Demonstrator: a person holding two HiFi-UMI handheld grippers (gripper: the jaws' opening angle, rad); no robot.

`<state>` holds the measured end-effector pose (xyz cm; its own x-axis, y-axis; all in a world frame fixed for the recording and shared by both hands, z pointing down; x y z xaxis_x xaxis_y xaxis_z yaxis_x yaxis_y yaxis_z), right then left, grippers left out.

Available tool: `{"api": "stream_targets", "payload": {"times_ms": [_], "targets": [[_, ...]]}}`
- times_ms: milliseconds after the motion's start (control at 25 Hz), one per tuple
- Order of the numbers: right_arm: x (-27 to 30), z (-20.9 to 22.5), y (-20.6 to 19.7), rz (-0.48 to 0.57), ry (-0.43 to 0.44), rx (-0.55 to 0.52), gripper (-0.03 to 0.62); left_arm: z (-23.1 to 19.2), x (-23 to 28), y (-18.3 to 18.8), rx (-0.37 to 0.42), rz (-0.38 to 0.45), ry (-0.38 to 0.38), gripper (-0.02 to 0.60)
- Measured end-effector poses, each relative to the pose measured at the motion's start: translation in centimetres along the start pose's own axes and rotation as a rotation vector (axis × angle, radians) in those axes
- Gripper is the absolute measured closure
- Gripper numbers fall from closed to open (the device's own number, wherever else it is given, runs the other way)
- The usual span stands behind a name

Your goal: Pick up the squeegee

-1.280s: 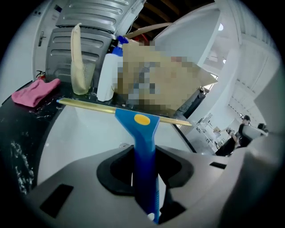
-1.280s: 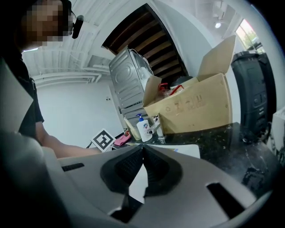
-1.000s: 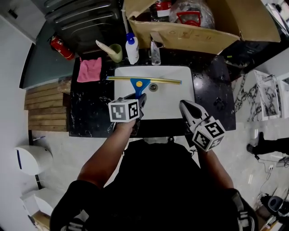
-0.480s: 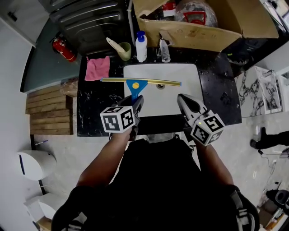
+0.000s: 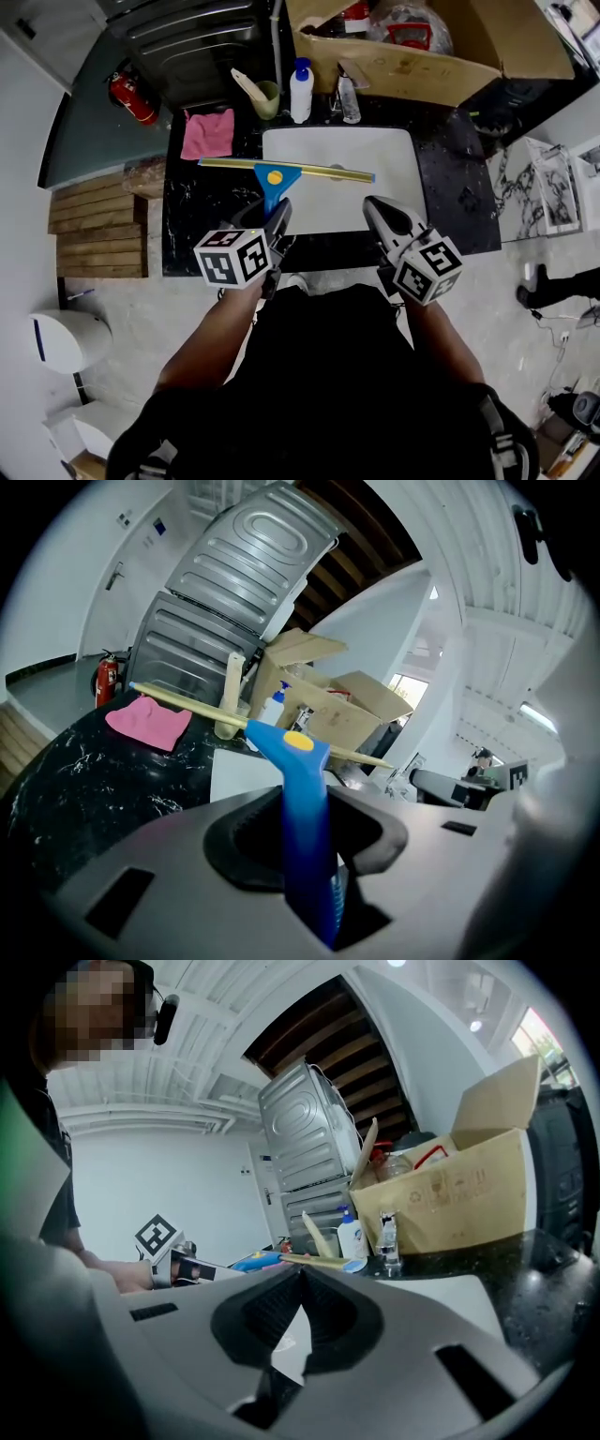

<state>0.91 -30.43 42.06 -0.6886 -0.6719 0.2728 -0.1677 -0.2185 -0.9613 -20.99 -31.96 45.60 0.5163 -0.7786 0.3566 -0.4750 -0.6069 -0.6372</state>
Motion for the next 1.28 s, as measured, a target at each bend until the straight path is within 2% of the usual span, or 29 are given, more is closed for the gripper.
{"api": "stream_targets", "payload": {"times_ms": [520, 1000, 1280], "targets": [[-5.0, 0.1, 0.2, 0.036, 0.112, -0.05, 0.585, 5.3, -3.2, -3.4, -0.01, 0.118, 0.025, 0.446], [-14.5, -0.4, -2.3, 0.084, 0.201, -0.104, 0.586, 11.6, -6.1, -10.6, -0.002, 0.179, 0.094, 0.446], [-19.6, -1.0, -5.1, 0.066, 0.252, -0.101, 0.586, 15.8, -7.3, -15.5, 0.009, 0.193, 0.104, 0.446]]}}
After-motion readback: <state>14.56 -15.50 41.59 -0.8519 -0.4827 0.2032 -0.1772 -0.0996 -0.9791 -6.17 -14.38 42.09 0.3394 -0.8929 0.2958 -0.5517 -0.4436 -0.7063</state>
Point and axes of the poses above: the fingertips, and each gripper's own axes: x forward along the fingers, z to its right, y out of its top, the point moved 5 cm from there along -x, backward along the fingers, and after that the axes turned 13 degrees about -x, right-handed, at the moved point
